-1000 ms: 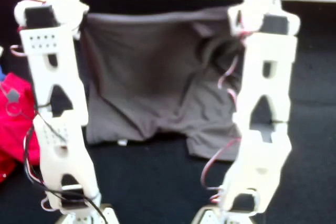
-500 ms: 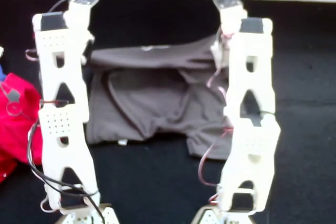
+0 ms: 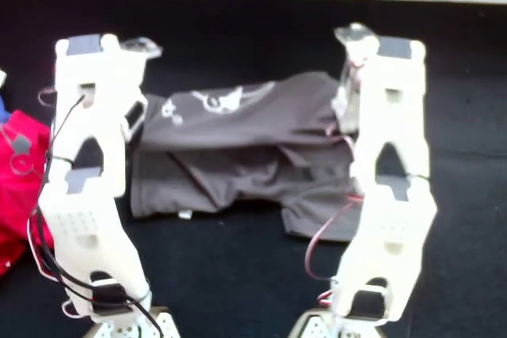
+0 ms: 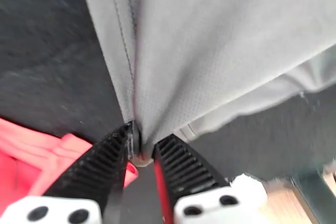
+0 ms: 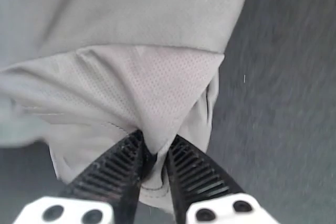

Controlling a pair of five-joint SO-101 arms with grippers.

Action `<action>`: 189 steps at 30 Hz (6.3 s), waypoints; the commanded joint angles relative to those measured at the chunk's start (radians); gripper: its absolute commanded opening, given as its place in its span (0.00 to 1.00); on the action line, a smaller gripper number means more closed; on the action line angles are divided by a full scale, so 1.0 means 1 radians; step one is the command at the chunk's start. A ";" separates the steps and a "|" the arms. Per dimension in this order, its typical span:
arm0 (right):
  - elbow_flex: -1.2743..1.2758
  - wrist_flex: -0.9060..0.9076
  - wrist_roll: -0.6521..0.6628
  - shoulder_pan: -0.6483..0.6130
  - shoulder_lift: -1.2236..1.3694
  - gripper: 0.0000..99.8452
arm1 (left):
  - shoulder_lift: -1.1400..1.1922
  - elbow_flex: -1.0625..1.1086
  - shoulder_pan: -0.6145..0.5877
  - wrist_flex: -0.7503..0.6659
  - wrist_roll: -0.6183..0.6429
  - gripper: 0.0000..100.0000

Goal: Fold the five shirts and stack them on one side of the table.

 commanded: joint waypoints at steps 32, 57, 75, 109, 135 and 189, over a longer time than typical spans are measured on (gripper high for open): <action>1.044 -0.400 0.123 0.036 -0.618 0.01 | -0.240 0.539 0.012 -0.157 -0.009 0.01; 0.544 -0.526 -0.006 -0.073 -0.547 0.02 | -0.122 0.004 0.094 -0.253 0.123 0.02; 0.278 -0.839 -0.074 -0.002 0.119 0.01 | 0.426 -0.426 -0.033 -0.384 0.212 0.01; -0.532 0.018 -0.078 0.039 0.076 0.01 | -0.239 0.087 0.122 -0.094 0.212 0.01; 1.320 -0.662 0.055 -0.289 -0.734 0.01 | -0.585 1.176 0.096 -0.856 0.210 0.01; 1.328 -0.628 0.133 -0.341 -0.970 0.02 | -0.595 1.274 0.099 -1.003 0.215 0.01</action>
